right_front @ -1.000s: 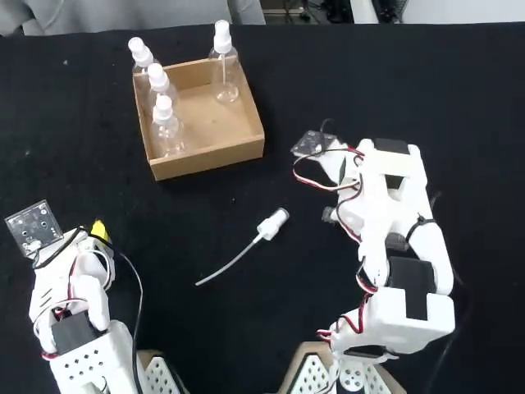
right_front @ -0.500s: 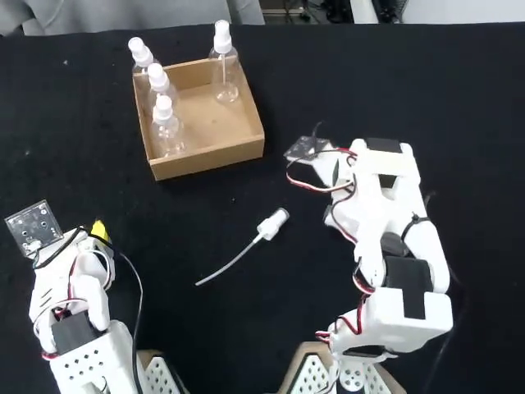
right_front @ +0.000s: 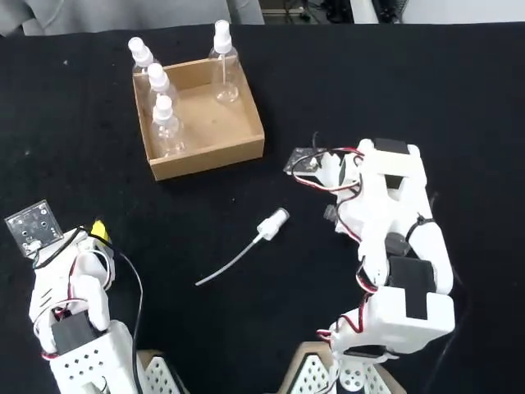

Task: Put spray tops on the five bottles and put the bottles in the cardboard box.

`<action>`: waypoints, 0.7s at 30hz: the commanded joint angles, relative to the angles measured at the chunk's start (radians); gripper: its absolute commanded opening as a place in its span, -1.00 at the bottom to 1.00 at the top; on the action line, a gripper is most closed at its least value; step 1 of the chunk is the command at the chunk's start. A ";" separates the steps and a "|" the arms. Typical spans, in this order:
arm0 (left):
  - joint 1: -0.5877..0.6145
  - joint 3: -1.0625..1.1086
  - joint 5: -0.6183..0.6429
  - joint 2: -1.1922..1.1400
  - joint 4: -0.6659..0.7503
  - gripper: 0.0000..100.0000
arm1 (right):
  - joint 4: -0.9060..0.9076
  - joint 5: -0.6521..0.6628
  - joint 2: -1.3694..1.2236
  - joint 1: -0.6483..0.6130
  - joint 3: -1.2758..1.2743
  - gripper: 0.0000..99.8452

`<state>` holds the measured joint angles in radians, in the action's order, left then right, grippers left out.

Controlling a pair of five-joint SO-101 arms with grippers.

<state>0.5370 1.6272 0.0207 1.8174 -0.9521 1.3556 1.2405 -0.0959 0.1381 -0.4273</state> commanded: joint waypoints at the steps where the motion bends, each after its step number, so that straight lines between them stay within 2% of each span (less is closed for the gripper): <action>1: 0.013 -0.004 -0.002 0.006 -0.005 -0.61 | 0.002 0.015 -0.002 0.021 0.010 -0.26; 21: 0.013 -0.004 -0.002 0.006 -0.005 -0.61 | -0.015 0.015 -0.002 0.023 0.010 -0.26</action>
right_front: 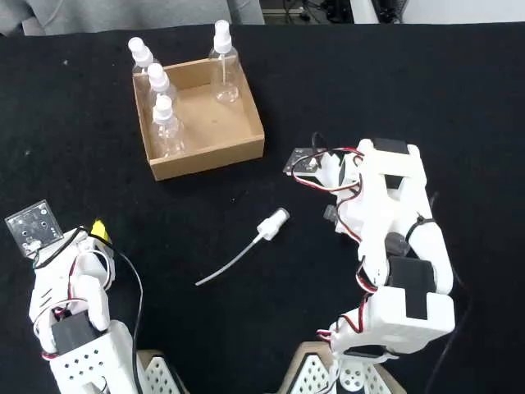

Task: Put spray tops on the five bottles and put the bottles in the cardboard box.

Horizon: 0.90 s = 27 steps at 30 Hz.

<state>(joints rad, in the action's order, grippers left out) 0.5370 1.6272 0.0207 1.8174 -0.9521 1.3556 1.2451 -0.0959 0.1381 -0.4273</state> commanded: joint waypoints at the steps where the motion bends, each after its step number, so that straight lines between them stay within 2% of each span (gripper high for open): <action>1: 0.013 -0.004 -0.002 0.006 -0.005 -0.61 | -0.023 0.011 -0.002 0.025 0.010 -0.26; 11: 0.013 -0.004 -0.002 0.006 -0.005 -0.61 | -0.034 0.011 -0.001 0.041 -0.001 -0.27; 20: 0.013 -0.004 -0.002 0.006 -0.005 -0.61 | -0.034 0.011 -0.002 0.040 0.001 -0.67; 27: 0.013 -0.004 -0.002 0.006 -0.005 -0.61 | 0.034 0.005 0.008 0.037 0.031 -0.69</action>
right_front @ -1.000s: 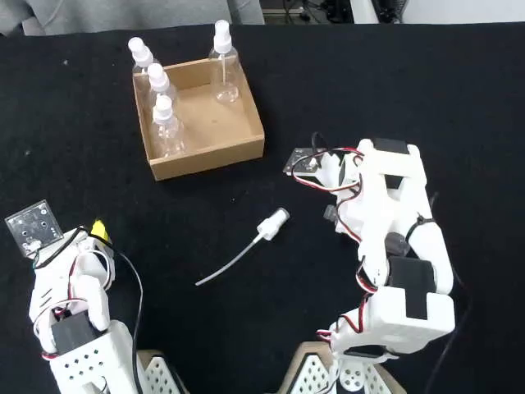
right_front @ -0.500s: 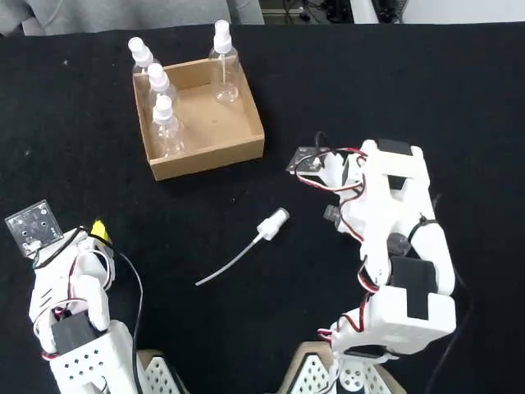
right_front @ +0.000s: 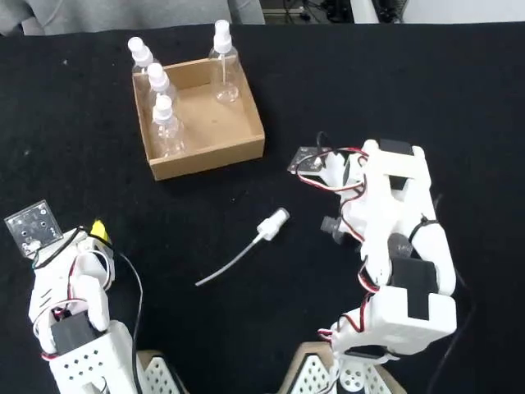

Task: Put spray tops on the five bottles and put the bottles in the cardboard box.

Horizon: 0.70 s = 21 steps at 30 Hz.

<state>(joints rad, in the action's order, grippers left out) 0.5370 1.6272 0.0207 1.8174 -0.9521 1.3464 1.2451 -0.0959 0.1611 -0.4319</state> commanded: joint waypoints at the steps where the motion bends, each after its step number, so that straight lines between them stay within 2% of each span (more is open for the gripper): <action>1: 0.013 -0.004 -0.002 0.006 -0.005 -0.61 | 0.068 0.005 0.008 0.014 0.053 -0.69; 7: 0.013 -0.004 -0.002 0.006 -0.005 -0.61 | 0.209 -0.020 0.008 0.012 0.154 -0.69; 13: 0.013 -0.004 -0.002 0.006 -0.005 -0.61 | 0.328 -0.161 0.008 -0.025 0.260 -0.69; 18: 0.013 -0.004 -0.005 0.006 -0.005 -0.61 | 0.382 -0.339 0.008 -0.109 0.338 -0.69; 21: 0.012 0.001 -0.051 0.006 -0.005 -0.61 | 0.404 -0.422 0.022 -0.149 0.390 -0.69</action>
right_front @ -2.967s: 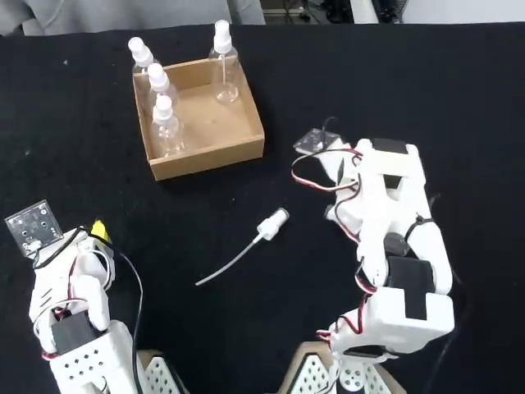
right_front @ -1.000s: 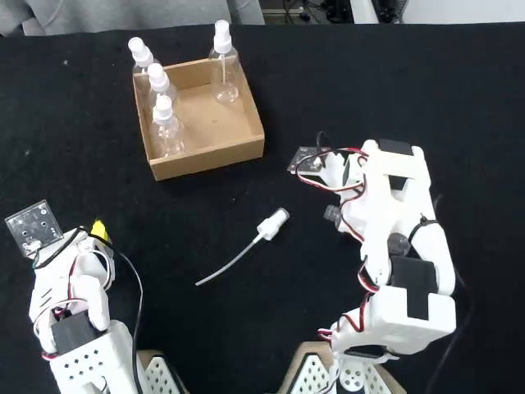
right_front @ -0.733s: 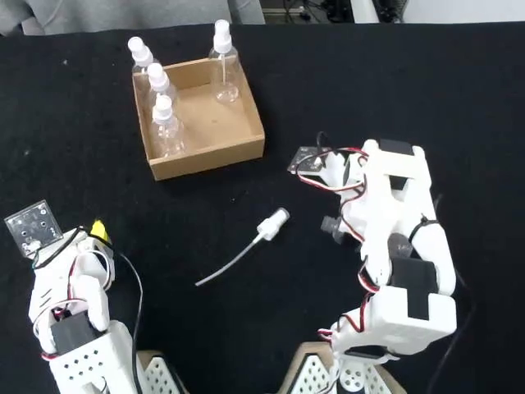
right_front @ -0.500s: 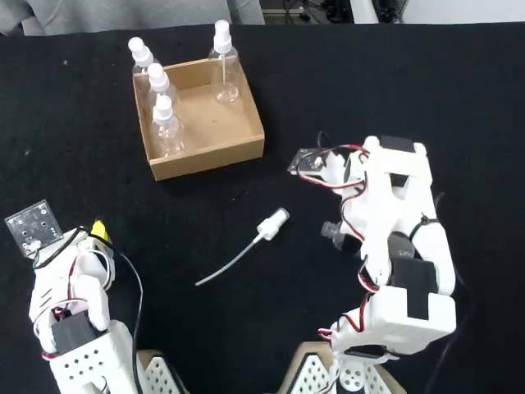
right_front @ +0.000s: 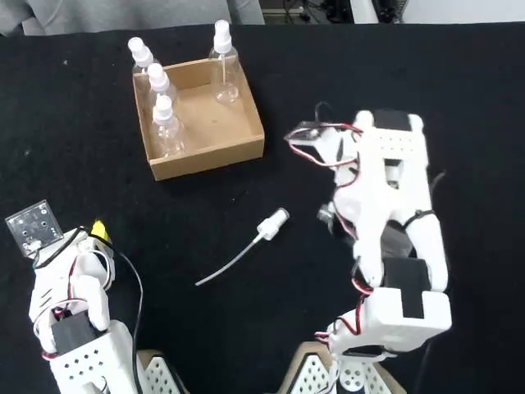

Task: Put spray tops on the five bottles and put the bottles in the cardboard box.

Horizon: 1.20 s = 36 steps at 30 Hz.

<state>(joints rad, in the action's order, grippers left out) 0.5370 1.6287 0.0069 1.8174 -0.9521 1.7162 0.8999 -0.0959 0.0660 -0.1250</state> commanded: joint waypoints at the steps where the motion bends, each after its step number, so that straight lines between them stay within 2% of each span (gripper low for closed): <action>1: 0.010 0.005 -0.046 0.006 -0.005 -0.61 | 0.037 -0.103 0.039 -0.063 0.094 -0.69; 10: 0.013 0.010 -0.051 0.006 -0.008 -0.61 | 0.029 -0.390 0.231 -0.126 0.105 -0.69; 19: 0.005 -0.077 -0.127 0.006 -0.169 -0.60 | -0.012 -0.578 0.446 -0.107 0.093 -0.69; 23: -0.008 -0.091 -0.133 0.008 -0.166 -0.59 | -0.126 -0.635 0.532 -0.075 -0.015 -0.69; 26: -0.033 -0.101 -0.133 0.008 -0.164 -0.52 | -0.253 -0.655 0.611 -0.058 -0.157 -0.69; 29: -0.079 -0.130 -0.137 0.008 -0.166 -0.50 | -0.348 -0.672 0.708 -0.034 -0.283 -0.69; 33: -0.199 -0.165 -0.207 0.006 -0.170 -0.50 | -0.434 -0.677 0.823 0.044 -0.397 -0.69; 36: -0.280 -0.189 -0.229 0.005 -0.173 -0.50 | -0.497 -0.747 0.880 0.089 -0.473 -0.69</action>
<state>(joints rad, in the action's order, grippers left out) 0.3345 1.5106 -0.1972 1.8174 -1.1208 1.2942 0.2002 0.7066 0.0997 -0.5623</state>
